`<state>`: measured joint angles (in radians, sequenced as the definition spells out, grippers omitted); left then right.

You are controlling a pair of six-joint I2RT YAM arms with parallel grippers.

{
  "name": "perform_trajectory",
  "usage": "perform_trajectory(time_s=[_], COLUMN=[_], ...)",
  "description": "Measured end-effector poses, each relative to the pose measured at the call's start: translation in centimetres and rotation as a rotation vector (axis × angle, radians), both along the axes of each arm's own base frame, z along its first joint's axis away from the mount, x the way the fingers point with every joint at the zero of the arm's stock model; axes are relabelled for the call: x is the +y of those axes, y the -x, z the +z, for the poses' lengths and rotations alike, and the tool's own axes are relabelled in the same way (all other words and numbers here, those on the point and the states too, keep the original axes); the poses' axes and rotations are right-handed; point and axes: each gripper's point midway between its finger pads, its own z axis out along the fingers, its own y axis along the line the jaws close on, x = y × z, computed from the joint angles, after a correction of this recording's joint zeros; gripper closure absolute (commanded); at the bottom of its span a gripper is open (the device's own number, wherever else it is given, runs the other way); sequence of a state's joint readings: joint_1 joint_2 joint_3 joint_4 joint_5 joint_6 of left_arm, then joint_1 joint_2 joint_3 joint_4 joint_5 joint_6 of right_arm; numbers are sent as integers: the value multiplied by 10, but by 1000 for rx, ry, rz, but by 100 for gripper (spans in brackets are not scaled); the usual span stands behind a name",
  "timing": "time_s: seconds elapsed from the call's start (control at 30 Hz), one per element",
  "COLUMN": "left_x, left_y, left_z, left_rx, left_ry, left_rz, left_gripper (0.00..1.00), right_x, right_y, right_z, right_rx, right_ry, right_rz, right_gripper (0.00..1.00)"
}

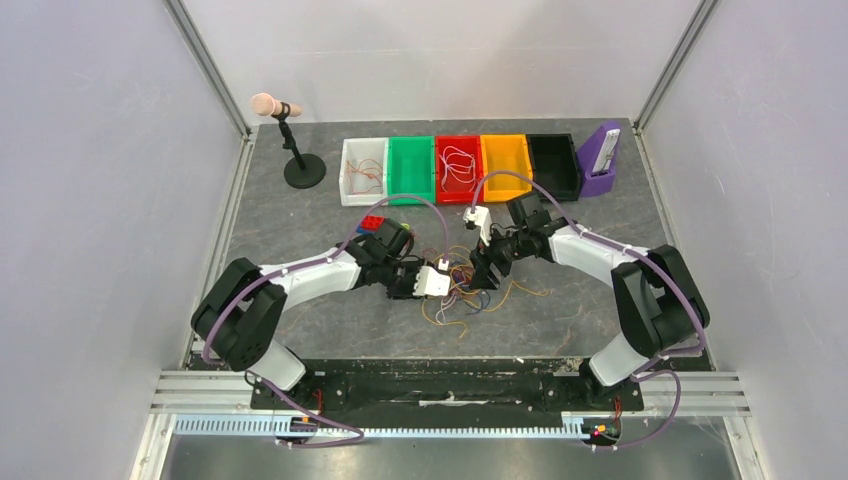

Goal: Untangle the cables

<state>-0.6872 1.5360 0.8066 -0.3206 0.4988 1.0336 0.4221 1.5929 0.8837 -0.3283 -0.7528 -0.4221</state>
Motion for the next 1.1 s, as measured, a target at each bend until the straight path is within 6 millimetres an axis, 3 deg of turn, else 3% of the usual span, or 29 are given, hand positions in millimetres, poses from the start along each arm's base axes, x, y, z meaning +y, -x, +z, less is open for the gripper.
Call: perform_trajectory(time_s=[0.2,0.23,0.3,0.33,0.53,0.8,1.03,1.1], left_x=[-2,-2,-2,-2,-3,0,-1,-2], left_y=[-3,-2,-1,0,3,0,-12,-13], left_z=[-6,-6,-7,-7,3,3,-14,-14], left_rx=[-45,-45,-41,-38,-41,-63,-62,-67], left_ry=[-29,-32,-36,-36,-14,-31,-88,-91], left_rz=[-32,-32,-34,-35,-38,-42,-43,-44], left_gripper=[76,73,56,52,59,60,63,55], right_x=[11,14,18,20,15,15,13,12], right_y=[0,1,-1,-2,-8,-11,-13,-14], right_z=[2,2,1,-3,-34,-34,-35,-36], right_rx=[-4,-9,-18,-22,33,28,21,16], right_ry=[-15,-17,-12,-2,78,85,96,102], right_rz=[7,11,8,5,-48,-67,-74,-78], right_gripper=[27,28,31,33,38,39,43,43])
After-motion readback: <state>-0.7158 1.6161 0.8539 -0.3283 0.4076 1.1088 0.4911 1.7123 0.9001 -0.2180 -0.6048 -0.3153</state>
